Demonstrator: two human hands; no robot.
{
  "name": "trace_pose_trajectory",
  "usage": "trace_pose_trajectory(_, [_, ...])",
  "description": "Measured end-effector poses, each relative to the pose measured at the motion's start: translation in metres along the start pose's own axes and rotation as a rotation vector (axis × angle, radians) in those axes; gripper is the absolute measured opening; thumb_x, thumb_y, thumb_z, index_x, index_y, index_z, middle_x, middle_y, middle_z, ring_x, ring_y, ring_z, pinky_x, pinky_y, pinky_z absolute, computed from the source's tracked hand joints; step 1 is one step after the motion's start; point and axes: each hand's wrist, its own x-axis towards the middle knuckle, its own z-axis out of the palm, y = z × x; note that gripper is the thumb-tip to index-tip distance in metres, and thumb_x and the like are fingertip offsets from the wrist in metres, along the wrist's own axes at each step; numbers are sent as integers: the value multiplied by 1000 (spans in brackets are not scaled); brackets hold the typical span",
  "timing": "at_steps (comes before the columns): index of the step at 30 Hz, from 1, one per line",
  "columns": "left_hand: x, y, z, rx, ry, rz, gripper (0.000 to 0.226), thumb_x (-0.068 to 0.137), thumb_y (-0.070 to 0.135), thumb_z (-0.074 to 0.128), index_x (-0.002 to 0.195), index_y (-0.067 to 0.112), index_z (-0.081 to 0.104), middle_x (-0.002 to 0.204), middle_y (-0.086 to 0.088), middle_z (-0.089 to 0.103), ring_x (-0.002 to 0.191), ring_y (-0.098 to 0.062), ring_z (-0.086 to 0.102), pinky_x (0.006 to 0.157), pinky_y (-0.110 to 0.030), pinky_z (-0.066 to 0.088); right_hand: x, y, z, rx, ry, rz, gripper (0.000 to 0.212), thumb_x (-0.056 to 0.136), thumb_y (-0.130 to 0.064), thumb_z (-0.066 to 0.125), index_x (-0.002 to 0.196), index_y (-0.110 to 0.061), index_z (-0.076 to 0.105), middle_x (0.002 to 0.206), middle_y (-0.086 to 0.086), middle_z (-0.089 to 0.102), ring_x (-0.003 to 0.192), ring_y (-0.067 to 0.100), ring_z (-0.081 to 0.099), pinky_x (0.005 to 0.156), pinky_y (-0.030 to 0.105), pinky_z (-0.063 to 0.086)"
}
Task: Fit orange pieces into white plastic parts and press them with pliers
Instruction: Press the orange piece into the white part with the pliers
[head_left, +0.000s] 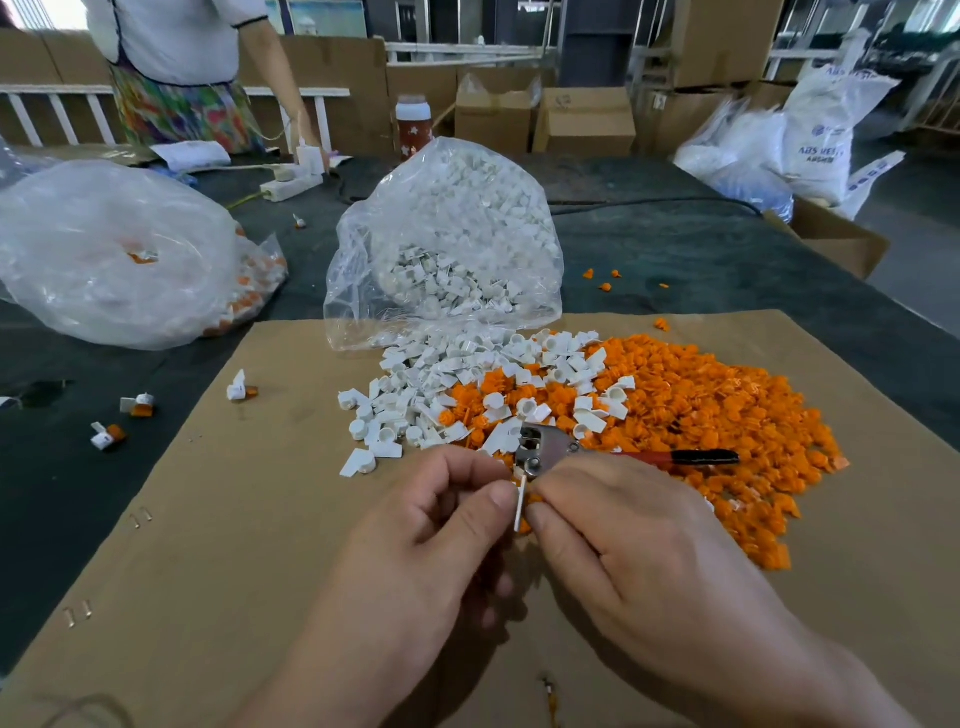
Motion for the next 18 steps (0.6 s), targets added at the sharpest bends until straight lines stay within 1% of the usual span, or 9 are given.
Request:
trace_pose_trajectory(2, [0, 0, -2, 5, -53, -20, 33, 64, 53, 67, 79, 25, 69, 58, -4, 62, 48, -19, 59, 43, -24, 47, -1, -1, -1, 73, -1, 24, 21, 98, -29, 45, 83, -21, 57, 76, -11, 49, 69, 9, 49, 58, 31, 44])
trace_pose_trajectory(4, [0, 1, -4, -40, -89, -2, 26, 75, 47, 73, 77, 22, 68, 58, -3, 61, 46, -17, 57, 41, -22, 45, -2, -2, -2, 220, -12, 103, 18, 96, -34, 46, 84, -28, 58, 77, -15, 52, 72, 8, 54, 58, 27, 44])
trace_pose_trajectory(6, [-1, 1, -5, -52, -101, 34, 20, 86, 39, 76, 78, 22, 69, 57, -1, 60, 45, -15, 57, 41, -21, 44, -3, -5, -2, 370, -41, 174, 21, 95, -38, 47, 81, -30, 59, 76, -12, 58, 73, 10, 59, 57, 29, 45])
trace_pose_trajectory(8, [-1, 0, -5, -54, -110, 70, 10, 82, 33, 69, 79, 24, 70, 56, -2, 60, 45, -15, 57, 41, -22, 45, -1, -8, -2, 562, -92, 296, 25, 92, -39, 48, 77, -24, 61, 71, -5, 62, 66, 13, 59, 55, 34, 46])
trace_pose_trajectory(9, [-2, 1, -4, -46, -112, 94, 10, 80, 35, 70, 80, 25, 70, 57, -2, 61, 46, -15, 58, 42, -23, 45, 0, -10, -2, 683, -124, 407, 26, 88, -39, 49, 73, -20, 61, 66, -4, 61, 59, 13, 56, 51, 35, 43])
trace_pose_trajectory(12, [-6, 0, -3, 121, -98, 244, 16, 80, 47, 65, 87, 33, 69, 63, 1, 64, 51, -11, 61, 48, -22, 49, 2, -10, -2, 1137, -326, 780, 23, 75, -33, 53, 59, -17, 53, 51, 5, 39, 43, 19, 29, 43, 30, 20])
trace_pose_trajectory(14, [-10, -1, -4, 273, -78, 358, 14, 85, 48, 61, 93, 37, 66, 66, 5, 65, 54, -8, 62, 51, -21, 50, 4, -9, -3, 1387, -419, 855, 19, 72, -26, 53, 57, -16, 49, 46, 3, 31, 35, 15, 21, 40, 22, 15])
trace_pose_trajectory(16, [-10, -1, -3, 280, -41, 342, 14, 85, 47, 63, 92, 36, 67, 66, 3, 66, 54, -9, 62, 51, -22, 50, 5, -9, -3, 1358, -412, 834, 19, 72, -27, 53, 57, -17, 51, 47, 3, 33, 36, 16, 23, 41, 23, 15])
trace_pose_trajectory(18, [-8, -1, -2, 157, -49, 215, 8, 85, 39, 67, 86, 32, 69, 64, -2, 67, 52, -13, 62, 49, -24, 50, 3, -9, -3, 1135, -331, 738, 23, 75, -34, 54, 58, -18, 55, 53, 5, 39, 45, 22, 27, 46, 34, 16])
